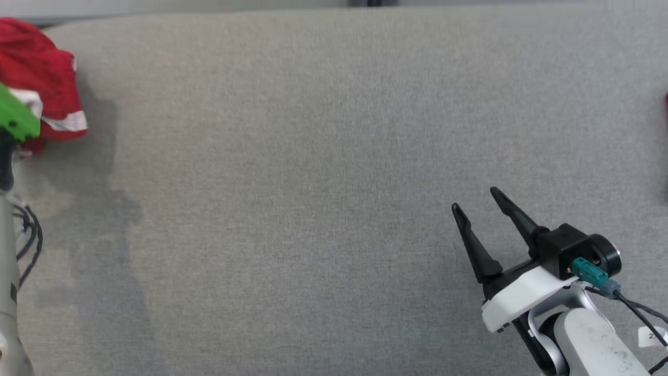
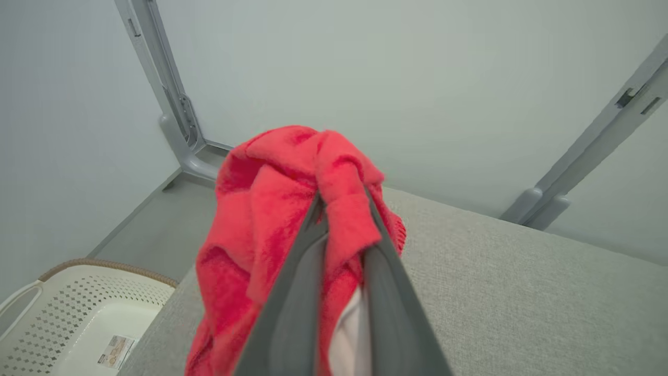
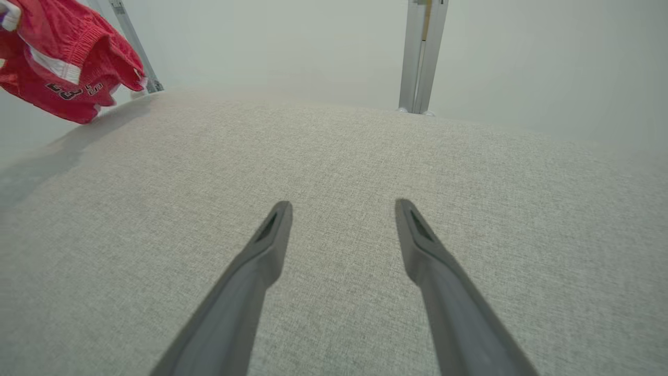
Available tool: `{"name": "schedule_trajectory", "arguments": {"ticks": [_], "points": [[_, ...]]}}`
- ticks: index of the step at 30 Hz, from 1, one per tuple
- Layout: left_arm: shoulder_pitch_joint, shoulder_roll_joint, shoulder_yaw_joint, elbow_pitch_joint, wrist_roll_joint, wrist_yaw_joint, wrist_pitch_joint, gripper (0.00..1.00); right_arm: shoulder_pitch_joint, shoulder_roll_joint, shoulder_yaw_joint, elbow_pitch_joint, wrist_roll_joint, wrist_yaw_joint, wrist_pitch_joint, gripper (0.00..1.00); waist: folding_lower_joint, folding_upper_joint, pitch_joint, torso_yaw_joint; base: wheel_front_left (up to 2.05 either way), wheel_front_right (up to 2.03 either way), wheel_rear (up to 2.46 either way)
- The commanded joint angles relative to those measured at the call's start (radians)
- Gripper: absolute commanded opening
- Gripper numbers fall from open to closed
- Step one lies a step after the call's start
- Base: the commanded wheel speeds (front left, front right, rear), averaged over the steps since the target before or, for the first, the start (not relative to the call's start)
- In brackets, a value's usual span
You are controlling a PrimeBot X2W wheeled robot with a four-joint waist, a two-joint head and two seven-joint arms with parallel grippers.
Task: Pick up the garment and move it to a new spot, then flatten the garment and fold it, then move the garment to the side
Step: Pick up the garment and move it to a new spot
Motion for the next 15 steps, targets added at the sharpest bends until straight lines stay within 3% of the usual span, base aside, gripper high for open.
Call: {"name": "schedule_trajectory", "arguments": {"ticks": [1,8,15], "points": [[-0.021,0.011,-0.013,-0.034,0.013,-0.009,0.009,0.00,0.022,0.007,0.004,0.012,0.008,-0.002,-0.013,1.00,-0.0001,0.0000,-0.161,0.031,0.00,0.00,0.00],[-0.050,-0.034,-0.087,-0.246,0.007,-0.028,0.067,0.00,0.045,0.034,-0.004,0.045,0.012,-0.002,-0.033,1.00,-0.0001,0.0000,-0.237,-0.025,0.00,0.00,0.00],[0.012,-0.113,-0.167,-0.466,-0.025,-0.034,0.130,0.00,0.053,0.042,-0.023,0.044,0.006,-0.002,-0.036,1.00,-0.0001,0.0000,-0.250,-0.141,0.00,0.00,0.00]]}}
